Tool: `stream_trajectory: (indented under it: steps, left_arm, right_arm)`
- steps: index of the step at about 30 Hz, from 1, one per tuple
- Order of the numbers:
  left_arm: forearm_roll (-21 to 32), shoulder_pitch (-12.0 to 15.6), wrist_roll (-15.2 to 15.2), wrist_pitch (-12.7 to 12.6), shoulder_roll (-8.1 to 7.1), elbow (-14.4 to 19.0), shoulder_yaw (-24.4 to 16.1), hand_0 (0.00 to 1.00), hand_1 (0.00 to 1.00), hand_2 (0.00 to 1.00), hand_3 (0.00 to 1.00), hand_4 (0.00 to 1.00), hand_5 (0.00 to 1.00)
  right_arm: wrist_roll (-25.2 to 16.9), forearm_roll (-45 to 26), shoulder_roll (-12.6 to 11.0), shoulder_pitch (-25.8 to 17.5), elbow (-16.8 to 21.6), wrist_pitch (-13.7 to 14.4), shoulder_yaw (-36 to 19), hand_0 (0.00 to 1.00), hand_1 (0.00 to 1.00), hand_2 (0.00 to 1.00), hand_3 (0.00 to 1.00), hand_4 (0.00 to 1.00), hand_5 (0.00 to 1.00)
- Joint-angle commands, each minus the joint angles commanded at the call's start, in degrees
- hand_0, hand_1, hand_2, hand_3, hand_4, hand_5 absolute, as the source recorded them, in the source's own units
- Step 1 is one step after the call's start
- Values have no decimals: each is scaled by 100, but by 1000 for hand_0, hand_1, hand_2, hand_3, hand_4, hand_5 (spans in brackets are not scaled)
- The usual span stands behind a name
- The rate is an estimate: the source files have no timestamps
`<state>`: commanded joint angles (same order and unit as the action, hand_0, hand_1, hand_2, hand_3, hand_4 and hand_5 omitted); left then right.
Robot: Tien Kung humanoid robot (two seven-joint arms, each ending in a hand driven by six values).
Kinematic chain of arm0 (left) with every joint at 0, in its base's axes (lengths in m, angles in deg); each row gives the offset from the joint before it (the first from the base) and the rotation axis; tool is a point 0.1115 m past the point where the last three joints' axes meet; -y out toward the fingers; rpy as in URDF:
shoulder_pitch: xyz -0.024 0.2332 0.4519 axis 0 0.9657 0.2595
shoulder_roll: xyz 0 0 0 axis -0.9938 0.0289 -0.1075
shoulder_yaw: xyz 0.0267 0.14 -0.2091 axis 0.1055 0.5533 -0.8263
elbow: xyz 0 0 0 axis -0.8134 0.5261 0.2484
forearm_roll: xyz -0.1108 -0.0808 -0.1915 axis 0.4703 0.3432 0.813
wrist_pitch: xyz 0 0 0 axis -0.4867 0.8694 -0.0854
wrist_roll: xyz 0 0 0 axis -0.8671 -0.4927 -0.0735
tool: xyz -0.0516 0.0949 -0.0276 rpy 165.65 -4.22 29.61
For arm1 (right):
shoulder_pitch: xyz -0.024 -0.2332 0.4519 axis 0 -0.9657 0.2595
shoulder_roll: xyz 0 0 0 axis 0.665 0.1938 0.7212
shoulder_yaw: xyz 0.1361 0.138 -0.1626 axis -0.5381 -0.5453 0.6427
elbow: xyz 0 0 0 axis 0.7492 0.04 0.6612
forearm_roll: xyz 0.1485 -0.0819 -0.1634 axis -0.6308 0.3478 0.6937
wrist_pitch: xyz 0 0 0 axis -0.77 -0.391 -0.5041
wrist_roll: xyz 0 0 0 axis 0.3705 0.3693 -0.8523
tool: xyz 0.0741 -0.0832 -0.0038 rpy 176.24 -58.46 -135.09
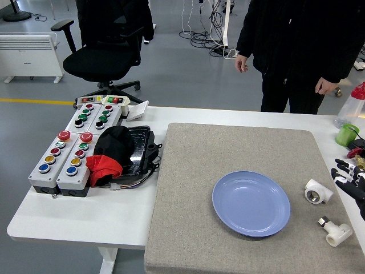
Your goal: Pick pipe place plate twice
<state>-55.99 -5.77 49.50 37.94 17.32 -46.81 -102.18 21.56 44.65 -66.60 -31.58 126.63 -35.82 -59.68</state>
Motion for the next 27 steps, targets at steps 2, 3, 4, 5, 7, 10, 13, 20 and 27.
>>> stream_trajectory:
  steps: [2, 3, 4, 5, 7, 10, 13, 20, 27]
  left_arm:
    - [27, -10, 1, -6, -3, 0, 17, 653, 629, 630, 550, 394, 998]
    - [36, -13, 2, -8, -4, 0, 23, 653, 629, 630, 550, 394, 998]
    - [63, -21, 5, -16, -5, 0, 38, 653, 629, 630, 550, 394, 998]
    - [85, -29, 7, -22, -7, -1, 52, 653, 629, 630, 550, 394, 998]
    - [108, -37, 11, -28, -10, -1, 67, 653, 629, 630, 550, 393, 998]
    - [149, -54, 16, -43, -15, -3, 91, 653, 629, 630, 550, 393, 998]
    - [174, -71, 20, -50, -17, -4, 107, 653, 629, 630, 551, 394, 998]
    - [201, -116, 34, -59, -16, -7, 129, 653, 629, 630, 550, 396, 998]
    - [293, -141, 55, -91, -27, -15, 179, 653, 629, 631, 552, 395, 998]
  right_arm:
    - [101, 261, -27, 80, -45, -52, 121, 998, 964, 998, 998, 842, 386]
    - [133, 447, -36, 106, -60, -68, 164, 998, 964, 998, 998, 842, 386]
    - [190, 670, -53, 169, -103, -83, 256, 998, 964, 998, 998, 842, 386]
    - [235, 894, -65, 222, -140, -101, 335, 998, 964, 998, 998, 842, 386]
    - [280, 1378, -74, 276, -180, -120, 417, 998, 963, 998, 998, 839, 379]
    - [349, 2107, -72, 381, -269, -146, 581, 998, 963, 998, 998, 839, 379]
    - [385, 2440, -43, 479, -370, -134, 720, 998, 956, 998, 996, 837, 409]
    - [449, 2741, 48, 843, -815, -66, 1157, 998, 954, 998, 993, 836, 415]
    - [544, 2810, 91, 1035, -1149, -39, 1347, 916, 888, 955, 956, 820, 416]
